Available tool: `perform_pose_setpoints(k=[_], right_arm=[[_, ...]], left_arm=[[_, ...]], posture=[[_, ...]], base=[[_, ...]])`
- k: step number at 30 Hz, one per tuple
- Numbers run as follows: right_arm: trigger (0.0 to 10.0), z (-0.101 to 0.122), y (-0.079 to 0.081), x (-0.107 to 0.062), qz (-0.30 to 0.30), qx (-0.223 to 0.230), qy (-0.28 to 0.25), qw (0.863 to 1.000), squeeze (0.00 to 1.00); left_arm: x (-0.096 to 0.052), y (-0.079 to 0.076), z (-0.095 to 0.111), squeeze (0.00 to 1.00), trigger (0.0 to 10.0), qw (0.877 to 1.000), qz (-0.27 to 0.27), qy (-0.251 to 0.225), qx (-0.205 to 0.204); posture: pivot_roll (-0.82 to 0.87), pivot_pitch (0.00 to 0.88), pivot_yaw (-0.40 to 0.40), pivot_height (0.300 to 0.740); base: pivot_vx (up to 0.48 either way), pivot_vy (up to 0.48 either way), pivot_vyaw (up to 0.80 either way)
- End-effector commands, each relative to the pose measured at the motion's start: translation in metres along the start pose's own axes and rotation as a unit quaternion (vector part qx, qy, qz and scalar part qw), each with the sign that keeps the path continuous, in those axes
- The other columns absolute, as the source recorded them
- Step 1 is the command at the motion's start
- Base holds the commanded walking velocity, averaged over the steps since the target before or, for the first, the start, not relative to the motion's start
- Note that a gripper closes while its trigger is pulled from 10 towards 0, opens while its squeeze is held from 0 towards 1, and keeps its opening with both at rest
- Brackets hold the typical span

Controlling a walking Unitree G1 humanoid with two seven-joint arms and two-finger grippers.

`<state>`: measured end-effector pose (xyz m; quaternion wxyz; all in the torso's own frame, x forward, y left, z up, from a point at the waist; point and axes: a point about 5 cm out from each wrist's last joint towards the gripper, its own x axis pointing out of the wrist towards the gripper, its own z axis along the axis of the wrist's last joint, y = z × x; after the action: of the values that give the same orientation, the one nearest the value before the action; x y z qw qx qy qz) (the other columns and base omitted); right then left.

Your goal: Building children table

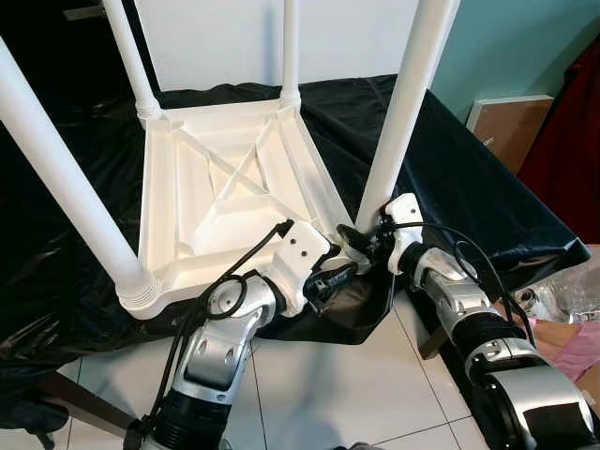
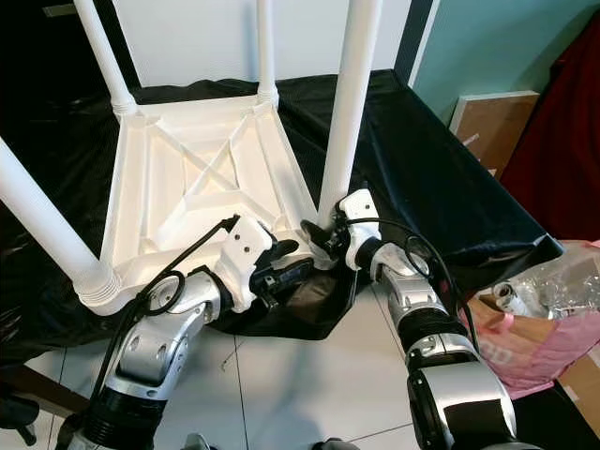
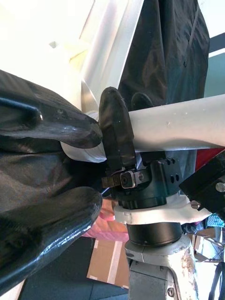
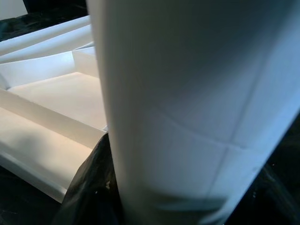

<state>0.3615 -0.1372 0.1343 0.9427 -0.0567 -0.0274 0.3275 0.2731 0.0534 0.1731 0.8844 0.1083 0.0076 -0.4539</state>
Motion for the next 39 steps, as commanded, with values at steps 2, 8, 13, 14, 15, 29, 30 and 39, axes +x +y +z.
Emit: perform_pose_setpoints(k=[2, 8, 13, 14, 15, 29, 30, 39], right_arm=[[10.0, -0.011, 0.0, -0.005, -0.012, 0.012, 0.022, 1.0, 0.0], [10.0, -0.02, -0.006, -0.013, -0.126, 0.032, 0.025, 0.991, 0.0], [10.0, -0.024, -0.003, -0.016, -0.194, 0.055, 0.021, 0.979, 0.0], [10.0, -0.026, 0.002, -0.016, -0.219, 0.061, 0.022, 0.974, 0.0], [10.0, -0.026, 0.002, -0.016, -0.219, 0.061, 0.022, 0.974, 0.0], [10.0, -0.023, 0.047, -0.007, -0.329, 0.117, 0.0, 0.937, 0.0], [10.0, -0.023, 0.047, -0.007, -0.329, 0.117, 0.0, 0.937, 0.0], [10.0, -0.015, 0.045, -0.008, -0.32, 0.097, -0.008, 0.942, 0.23]], left_arm=[[0.0, 0.003, -0.003, 0.0, 10.0, 0.999, 0.049, 0.008, 0.002], [0.002, 0.002, -0.003, 0.0, 10.0, 0.999, 0.05, 0.01, 0.002], [0.003, 0.005, -0.002, 0.0, 10.0, 0.999, 0.053, 0.011, 0.004], [0.002, 0.005, -0.002, 0.0, 10.0, 0.998, 0.056, 0.011, 0.004], [0.002, 0.005, -0.002, 0.0, 10.0, 0.998, 0.056, 0.011, 0.004], [0.005, 0.005, -0.005, 0.0, 10.0, 0.998, 0.058, 0.0, 0.007], [0.005, 0.005, -0.005, 0.0, 10.0, 0.998, 0.058, 0.0, 0.007], [0.006, 0.01, -0.003, 0.0, 10.0, 0.996, 0.082, -0.007, 0.029]], posture=[[0.02, 0.068, -0.05, 0.74], [0.0, 0.072, -0.051, 0.74], [0.0, 0.079, -0.054, 0.74], [-0.01, 0.083, -0.053, 0.74], [-0.01, 0.083, -0.053, 0.74], [-0.06, 0.091, -0.021, 0.74], [-0.06, 0.091, -0.021, 0.74], [-0.05, 0.064, -0.023, 0.74]], base=[[0.0, 0.0, 0.0], [0.0, 0.0, 0.0], [0.0, 0.0, 0.0], [0.0, 0.0, 0.0], [0.0, 0.0, 0.0], [0.0, 0.0, 0.0], [0.0, 0.0, 0.0], [0.0, 0.0, 0.0]])
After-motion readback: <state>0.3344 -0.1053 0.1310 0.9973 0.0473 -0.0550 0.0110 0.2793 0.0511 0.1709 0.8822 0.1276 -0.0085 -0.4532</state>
